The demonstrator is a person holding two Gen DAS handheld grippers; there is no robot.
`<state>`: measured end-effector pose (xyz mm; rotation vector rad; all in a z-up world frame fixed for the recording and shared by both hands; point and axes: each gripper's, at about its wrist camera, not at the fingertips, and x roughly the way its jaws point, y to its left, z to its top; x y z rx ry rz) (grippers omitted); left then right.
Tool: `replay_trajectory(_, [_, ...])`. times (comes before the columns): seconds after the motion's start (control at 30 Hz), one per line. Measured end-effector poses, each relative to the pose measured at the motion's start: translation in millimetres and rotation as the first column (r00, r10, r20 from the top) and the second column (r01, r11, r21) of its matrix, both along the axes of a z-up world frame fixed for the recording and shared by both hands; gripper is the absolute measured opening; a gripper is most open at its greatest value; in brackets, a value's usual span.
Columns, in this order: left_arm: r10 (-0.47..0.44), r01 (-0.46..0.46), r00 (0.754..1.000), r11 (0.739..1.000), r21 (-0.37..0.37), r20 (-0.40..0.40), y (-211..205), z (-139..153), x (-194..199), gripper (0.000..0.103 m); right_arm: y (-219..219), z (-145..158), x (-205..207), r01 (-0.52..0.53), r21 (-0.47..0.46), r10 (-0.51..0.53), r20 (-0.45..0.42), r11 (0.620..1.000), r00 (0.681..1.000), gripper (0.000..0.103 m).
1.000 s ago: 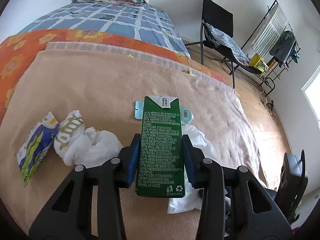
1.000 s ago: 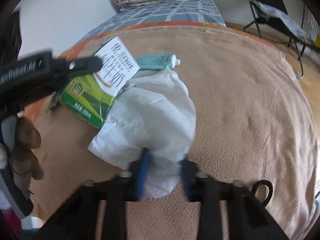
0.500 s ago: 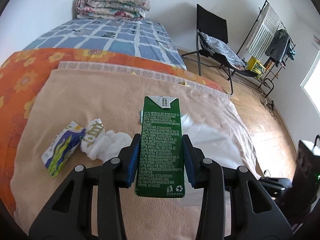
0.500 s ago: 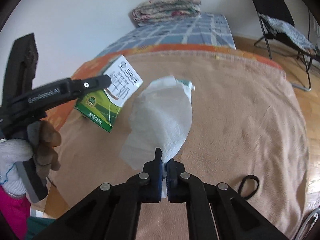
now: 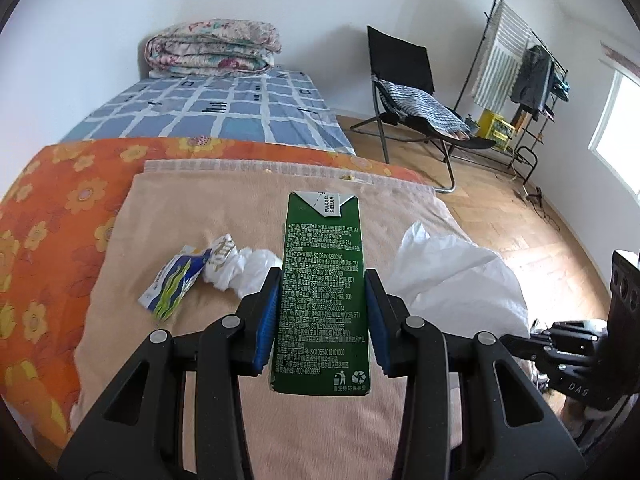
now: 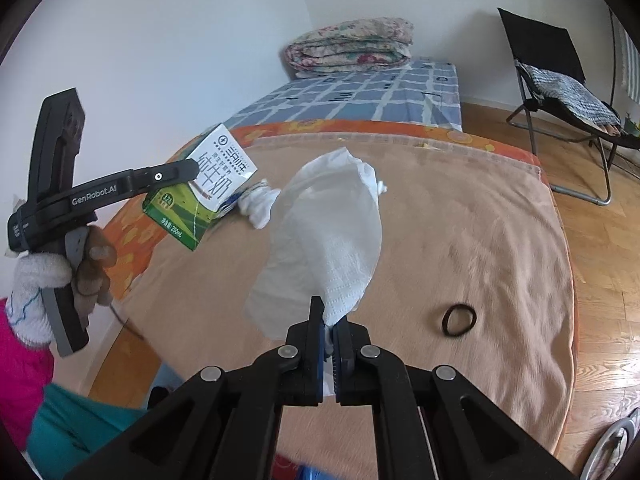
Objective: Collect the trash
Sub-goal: 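Carry carton and tissue over the blue basket and open both tools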
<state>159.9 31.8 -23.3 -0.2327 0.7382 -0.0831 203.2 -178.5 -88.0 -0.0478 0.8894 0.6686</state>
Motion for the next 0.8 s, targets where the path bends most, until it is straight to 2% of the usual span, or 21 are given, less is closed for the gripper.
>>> replay_trajectory(0.13, [-0.022, 0.022, 1.000, 0.999, 0.027, 0.004, -3, 4, -31, 0.040, 2, 2, -36, -0.065, -0.010, 0.065, 0.024, 0.998, 0.998, 0.001])
replay_trajectory(0.3, [-0.036, 0.036, 0.999, 0.999, 0.017, -0.005, 0, 2, -66, 0.040, 2, 0, -77, -0.130, -0.013, 0.131, 0.037, 0.991, 0.991, 0.001])
replay_trajectory(0.57, [-0.034, 0.034, 0.999, 0.999, 0.009, -0.013, 0, -3, -109, 0.040, -6, -13, -123, -0.182, 0.008, 0.182, 0.006, 0.983, 0.983, 0.001])
replay_trajectory(0.8, [-0.031, 0.031, 0.999, 0.999, -0.017, -0.043, 1, -18, -144, 0.040, -10, -38, -159, -0.240, -0.037, 0.239, -0.032, 0.970, 0.971, 0.001])
